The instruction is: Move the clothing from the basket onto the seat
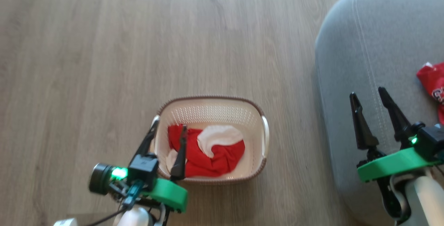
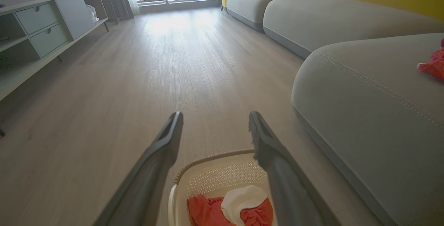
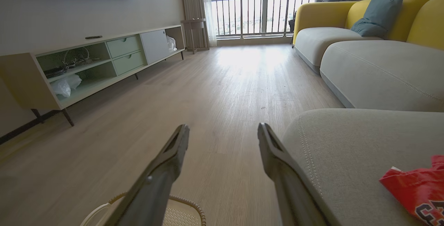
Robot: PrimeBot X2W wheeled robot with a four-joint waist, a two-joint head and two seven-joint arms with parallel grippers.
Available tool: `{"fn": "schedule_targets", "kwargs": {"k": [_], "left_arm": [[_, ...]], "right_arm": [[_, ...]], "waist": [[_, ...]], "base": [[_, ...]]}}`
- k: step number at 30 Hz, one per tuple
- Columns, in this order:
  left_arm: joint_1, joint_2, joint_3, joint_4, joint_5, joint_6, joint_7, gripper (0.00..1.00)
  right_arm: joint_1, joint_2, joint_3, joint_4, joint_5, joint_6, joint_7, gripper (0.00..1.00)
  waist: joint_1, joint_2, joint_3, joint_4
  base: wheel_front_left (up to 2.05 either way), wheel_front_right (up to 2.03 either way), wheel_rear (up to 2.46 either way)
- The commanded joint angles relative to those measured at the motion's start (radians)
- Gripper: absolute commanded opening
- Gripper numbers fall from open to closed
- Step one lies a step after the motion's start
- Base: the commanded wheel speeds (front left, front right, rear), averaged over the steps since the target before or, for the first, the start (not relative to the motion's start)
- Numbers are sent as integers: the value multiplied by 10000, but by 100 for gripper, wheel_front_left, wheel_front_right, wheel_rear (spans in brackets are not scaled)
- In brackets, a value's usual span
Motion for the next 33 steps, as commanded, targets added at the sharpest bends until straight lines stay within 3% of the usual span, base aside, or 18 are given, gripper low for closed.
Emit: {"fn": "schedule_targets", "kwargs": {"k": [1, 13, 18, 24, 33], "left_arm": [[-610, -34, 189, -184, 128, -50, -51, 100], [-2707, 26, -144, 2272, 589, -513, -51, 100], [-4292, 244, -197, 3725, 838, -635, -51, 100], [-6367, 563, -435, 6150, 1118, -784, -51, 100], [-8855, 647, -1372, 10190, 1850, -1262, 82, 100]], "right_arm": [[-465, -167, 90, -390, -59, -2, -91, 100], [-1426, -287, 113, -1111, -233, -2, -91, 100], [-1923, -323, 114, -1657, -361, -2, -91, 100], [-2423, -225, 335, -2276, -581, -2, -91, 100], [-2591, 112, 388, -2356, -308, -2, -91, 100]], "waist": [[0, -1, 483, -260], [0, -1, 3603, -1208], [0, -1, 5309, -1593], [0, -1, 7054, -2230], [0, -1, 8147, -2823]], "base": [[0, 0, 0], [0, 0, 0], [0, 0, 0], [0, 0, 0], [0, 0, 0]]}}
